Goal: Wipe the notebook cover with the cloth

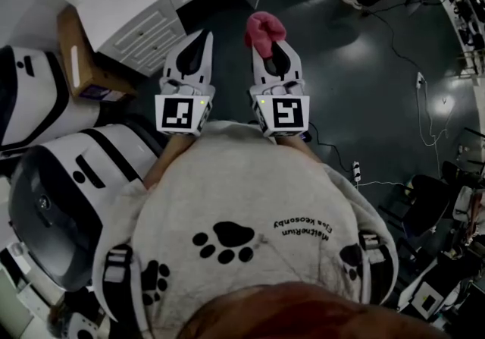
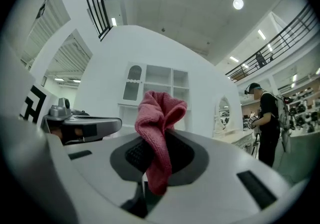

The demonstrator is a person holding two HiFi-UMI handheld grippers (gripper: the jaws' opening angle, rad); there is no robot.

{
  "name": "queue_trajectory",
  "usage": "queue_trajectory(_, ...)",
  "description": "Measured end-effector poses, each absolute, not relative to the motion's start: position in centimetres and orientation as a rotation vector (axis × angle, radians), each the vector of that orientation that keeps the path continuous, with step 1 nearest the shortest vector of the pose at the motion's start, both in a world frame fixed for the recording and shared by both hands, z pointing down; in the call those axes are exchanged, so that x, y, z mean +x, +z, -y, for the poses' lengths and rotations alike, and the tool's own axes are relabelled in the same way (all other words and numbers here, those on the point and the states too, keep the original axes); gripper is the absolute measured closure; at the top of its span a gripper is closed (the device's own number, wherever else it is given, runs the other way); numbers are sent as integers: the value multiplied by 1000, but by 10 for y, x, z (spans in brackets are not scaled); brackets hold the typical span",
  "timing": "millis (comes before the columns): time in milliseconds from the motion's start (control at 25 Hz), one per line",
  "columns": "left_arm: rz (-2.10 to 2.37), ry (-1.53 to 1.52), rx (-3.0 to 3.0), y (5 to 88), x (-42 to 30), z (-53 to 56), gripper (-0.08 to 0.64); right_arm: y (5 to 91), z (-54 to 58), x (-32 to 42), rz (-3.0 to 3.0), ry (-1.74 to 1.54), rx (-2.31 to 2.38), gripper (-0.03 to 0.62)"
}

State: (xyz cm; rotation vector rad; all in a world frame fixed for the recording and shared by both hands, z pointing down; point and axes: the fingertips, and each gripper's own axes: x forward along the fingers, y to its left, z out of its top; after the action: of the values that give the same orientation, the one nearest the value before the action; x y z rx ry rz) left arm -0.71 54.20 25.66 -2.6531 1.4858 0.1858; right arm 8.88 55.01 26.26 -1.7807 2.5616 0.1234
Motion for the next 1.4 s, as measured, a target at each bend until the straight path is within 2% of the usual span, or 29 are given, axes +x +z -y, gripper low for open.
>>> queue_trajectory(640, -1548, 142, -2642, 279, -26, -478, 548, 277, -494, 94, -2541, 113, -1848, 531)
queue_trajectory(1400, -1362, 204, -2753, 261, -36, -258, 548, 266, -287, 79, -2435, 134, -1994, 532)
